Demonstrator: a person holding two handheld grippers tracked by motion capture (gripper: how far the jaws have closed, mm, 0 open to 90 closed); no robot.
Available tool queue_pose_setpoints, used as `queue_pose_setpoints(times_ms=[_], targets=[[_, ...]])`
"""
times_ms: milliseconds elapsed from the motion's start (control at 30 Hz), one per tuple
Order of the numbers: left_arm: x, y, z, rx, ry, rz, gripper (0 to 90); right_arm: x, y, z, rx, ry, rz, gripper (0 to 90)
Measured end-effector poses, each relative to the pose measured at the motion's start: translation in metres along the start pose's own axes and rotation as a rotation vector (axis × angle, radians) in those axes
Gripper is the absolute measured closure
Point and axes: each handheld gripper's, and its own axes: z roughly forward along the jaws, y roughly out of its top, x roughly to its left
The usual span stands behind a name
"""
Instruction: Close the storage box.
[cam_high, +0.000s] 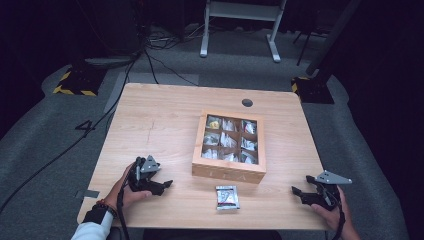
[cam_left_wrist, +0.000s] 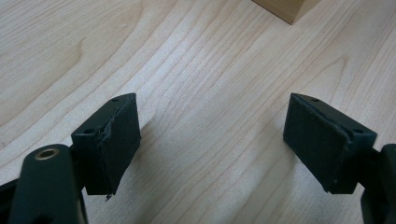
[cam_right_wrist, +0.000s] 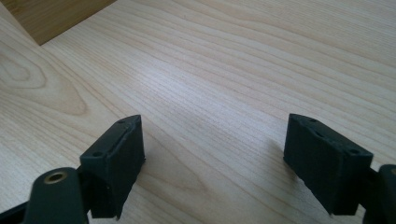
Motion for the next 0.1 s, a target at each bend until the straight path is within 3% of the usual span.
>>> queue_pose_setpoints(times_ms=[100], targets=[[0.0002,0.0001,0.0001,0.000,-0.001,0.001,19.0,0.0000,0.0000,0.0000,0.000,0.000,0.000,20.1]])
